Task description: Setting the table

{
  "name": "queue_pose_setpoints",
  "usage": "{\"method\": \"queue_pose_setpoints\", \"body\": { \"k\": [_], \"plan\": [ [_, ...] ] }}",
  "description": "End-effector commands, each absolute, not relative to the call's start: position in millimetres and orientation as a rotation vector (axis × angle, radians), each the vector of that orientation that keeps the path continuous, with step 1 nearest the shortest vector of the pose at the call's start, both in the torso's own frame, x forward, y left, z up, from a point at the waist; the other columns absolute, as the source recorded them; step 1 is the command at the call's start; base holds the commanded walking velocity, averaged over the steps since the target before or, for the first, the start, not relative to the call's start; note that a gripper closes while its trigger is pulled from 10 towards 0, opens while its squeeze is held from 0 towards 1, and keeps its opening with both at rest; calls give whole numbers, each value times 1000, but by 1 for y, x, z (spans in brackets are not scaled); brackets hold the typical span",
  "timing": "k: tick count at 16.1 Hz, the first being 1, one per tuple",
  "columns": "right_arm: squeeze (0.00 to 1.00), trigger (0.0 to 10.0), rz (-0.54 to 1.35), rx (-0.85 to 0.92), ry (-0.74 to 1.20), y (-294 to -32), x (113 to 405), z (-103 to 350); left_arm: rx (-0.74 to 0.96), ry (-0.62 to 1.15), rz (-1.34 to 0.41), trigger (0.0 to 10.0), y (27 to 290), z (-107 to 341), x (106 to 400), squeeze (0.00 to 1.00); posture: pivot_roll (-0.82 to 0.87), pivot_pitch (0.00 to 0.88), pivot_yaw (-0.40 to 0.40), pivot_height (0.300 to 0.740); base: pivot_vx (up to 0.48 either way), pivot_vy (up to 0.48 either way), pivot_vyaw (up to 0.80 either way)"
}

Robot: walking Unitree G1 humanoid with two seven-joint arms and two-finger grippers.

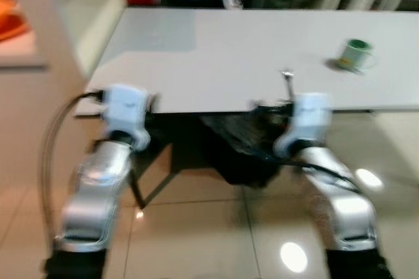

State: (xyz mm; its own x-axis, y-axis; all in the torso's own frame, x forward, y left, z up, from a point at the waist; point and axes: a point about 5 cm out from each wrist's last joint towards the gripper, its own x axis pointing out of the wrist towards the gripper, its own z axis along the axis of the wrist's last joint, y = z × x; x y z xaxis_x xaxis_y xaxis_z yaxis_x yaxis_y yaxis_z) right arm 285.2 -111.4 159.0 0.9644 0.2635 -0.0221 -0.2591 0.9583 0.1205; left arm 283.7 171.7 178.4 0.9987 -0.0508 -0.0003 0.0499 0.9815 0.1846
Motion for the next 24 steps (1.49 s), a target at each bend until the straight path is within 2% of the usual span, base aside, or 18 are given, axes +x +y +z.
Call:
{"method": "queue_pose_setpoints", "body": {
  "k": [1, 5, 6, 11, 22, 24],
  "plan": [
    [0, 10000, 250, 96, 11, -117, 287, 164, 178, -19, -48, 10000, 169, 186, 282, 0, -7, 0, -25, 740, 0, 480, 0],
    [0, 10000, 274, 154, 3, -111, 288, 167, 145, 7, -56, 10000, 176, 188, 281, 16, -10, 1, -14, 740, 0, 480, 0],
    [0, 10000, 269, 151, 0, -111, 289, 169, 132, -3, -81, 10000, 175, 193, 282, 1000, -10, 3, -11, 740, 0, 480, 0],
    [0, 10000, 232, 161, -9, -113, 293, 170, 153, -48, -80, 10000, 179, 210, 292, 1000, -2, 2, -8, 740, 0, 480, 0],
    [0, 10000, 236, 176, -27, -111, 297, 176, 169, -87, -125, 10000, 177, 227, 301, 1000, -3, 3, 5, 740, 0, 480, -800],
    [0, 10000, 237, 163, -34, -111, 297, 177, 223, -113, -112, 10000, 179, 233, 304, 1000, -2, 3, 7, 740, 0, 480, -400]
  ]
}}
